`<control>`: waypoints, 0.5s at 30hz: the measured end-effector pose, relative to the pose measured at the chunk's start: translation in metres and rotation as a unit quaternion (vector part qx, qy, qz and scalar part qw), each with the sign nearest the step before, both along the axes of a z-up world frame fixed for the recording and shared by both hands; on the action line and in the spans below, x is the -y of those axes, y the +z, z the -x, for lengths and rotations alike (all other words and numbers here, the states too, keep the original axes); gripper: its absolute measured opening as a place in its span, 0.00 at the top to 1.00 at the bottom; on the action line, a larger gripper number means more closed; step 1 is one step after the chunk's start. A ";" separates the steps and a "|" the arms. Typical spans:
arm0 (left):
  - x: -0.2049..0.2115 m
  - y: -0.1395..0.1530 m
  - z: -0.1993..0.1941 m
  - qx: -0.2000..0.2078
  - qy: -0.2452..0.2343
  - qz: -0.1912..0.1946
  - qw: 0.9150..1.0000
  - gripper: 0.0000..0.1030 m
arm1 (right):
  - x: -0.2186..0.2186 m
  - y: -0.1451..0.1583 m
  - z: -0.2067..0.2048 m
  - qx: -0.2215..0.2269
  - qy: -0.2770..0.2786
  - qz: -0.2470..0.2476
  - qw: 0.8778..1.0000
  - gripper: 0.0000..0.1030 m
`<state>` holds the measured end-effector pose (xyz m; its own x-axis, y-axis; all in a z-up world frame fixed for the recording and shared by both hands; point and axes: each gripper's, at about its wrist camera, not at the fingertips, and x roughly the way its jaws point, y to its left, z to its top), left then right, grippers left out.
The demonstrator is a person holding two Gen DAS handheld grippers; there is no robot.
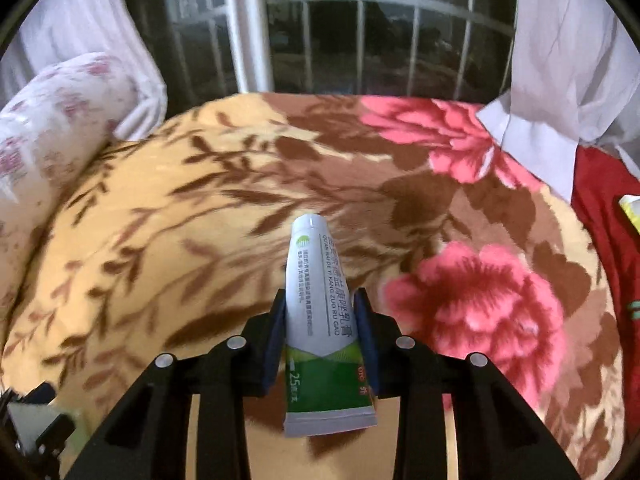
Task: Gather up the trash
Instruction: 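Grasp the green-and-white toothpaste tube with right while left holds the roll-on bottle, then carry the roll-on bottle and toothpaste over the bin and release both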
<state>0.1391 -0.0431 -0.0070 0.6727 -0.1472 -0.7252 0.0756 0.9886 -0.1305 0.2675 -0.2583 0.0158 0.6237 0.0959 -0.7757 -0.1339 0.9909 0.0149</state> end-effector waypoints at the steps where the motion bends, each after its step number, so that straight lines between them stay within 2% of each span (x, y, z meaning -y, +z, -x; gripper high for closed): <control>1: 0.000 0.001 0.003 0.000 0.000 0.001 1.000 0.55 | -0.006 0.003 0.009 0.005 0.004 0.005 1.000 0.68; 10: -0.007 0.012 0.038 0.007 -0.008 -0.004 1.000 0.55 | -0.034 0.014 0.087 0.025 0.045 0.001 0.999 0.68; 11: -0.008 0.014 0.042 0.008 -0.010 -0.005 1.000 0.55 | -0.036 0.015 0.093 0.027 0.048 -0.001 0.999 0.70; 13: -0.012 0.019 0.052 0.007 -0.015 -0.003 1.000 0.55 | -0.039 0.018 0.112 0.031 0.059 -0.013 0.998 0.81; 15: -0.013 0.024 0.064 0.012 -0.020 -0.007 1.000 0.55 | -0.043 0.022 0.133 0.036 0.070 -0.019 0.997 0.81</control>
